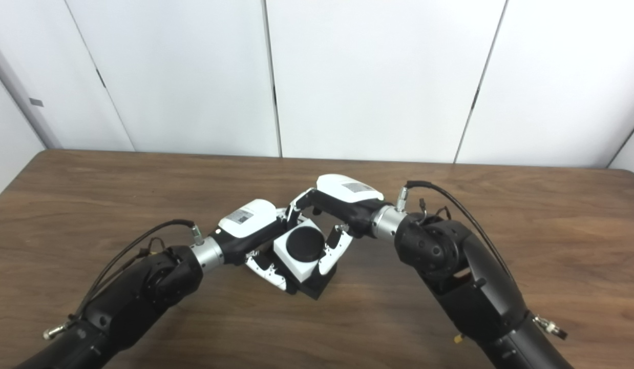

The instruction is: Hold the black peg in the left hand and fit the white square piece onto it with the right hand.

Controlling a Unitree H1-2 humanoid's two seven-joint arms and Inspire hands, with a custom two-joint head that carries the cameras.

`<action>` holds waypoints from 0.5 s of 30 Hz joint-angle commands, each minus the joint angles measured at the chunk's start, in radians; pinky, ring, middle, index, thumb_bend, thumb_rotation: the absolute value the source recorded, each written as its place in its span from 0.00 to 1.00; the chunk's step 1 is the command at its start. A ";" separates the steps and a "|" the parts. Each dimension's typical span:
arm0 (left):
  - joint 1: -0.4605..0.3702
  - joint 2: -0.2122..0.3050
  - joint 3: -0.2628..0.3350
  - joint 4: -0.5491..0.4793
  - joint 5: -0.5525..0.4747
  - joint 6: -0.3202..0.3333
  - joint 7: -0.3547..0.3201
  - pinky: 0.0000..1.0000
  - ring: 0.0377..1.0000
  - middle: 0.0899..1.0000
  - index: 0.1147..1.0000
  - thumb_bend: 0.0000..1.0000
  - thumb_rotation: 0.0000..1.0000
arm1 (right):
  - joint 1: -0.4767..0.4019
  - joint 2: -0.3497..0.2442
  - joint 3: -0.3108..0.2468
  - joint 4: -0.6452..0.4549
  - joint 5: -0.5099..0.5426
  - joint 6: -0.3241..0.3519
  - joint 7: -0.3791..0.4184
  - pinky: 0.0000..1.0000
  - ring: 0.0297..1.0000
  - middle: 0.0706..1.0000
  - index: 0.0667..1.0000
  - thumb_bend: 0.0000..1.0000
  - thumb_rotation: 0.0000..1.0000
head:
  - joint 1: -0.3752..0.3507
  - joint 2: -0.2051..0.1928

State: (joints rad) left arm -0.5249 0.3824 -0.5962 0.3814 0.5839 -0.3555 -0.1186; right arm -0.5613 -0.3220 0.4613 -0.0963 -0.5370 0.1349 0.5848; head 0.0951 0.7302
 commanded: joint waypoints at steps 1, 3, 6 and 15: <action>0.039 -0.033 -0.049 0.034 0.040 0.058 -0.118 0.74 0.84 0.79 0.42 0.52 0.07 | -0.040 0.018 0.022 -0.029 0.024 -0.040 0.027 0.71 0.81 0.76 0.44 0.52 0.13 | -0.001 0.004; 0.040 -0.031 -0.049 0.033 0.044 0.052 -0.112 0.75 0.84 0.79 0.42 0.52 0.07 | -0.040 0.012 0.024 -0.024 0.025 -0.038 0.034 0.71 0.80 0.76 0.44 0.52 0.13 | -0.001 0.004; 0.040 -0.030 -0.050 0.033 0.045 0.051 -0.114 0.75 0.84 0.79 0.42 0.52 0.07 | -0.038 0.002 0.027 -0.018 0.019 -0.027 0.042 0.72 0.80 0.76 0.44 0.52 0.13 | -0.002 0.006; 0.040 -0.022 -0.052 0.034 0.058 0.046 -0.106 0.74 0.85 0.76 0.42 0.52 0.07 | -0.038 -0.028 0.021 -0.030 0.016 0.034 0.088 0.73 0.84 0.87 0.88 0.94 0.32 | -0.015 0.006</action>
State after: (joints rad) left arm -0.5219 0.3828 -0.5955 0.3771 0.5875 -0.3476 -0.1201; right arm -0.5747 -0.3523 0.4791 -0.1089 -0.5292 0.1671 0.6568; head 0.0798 0.7348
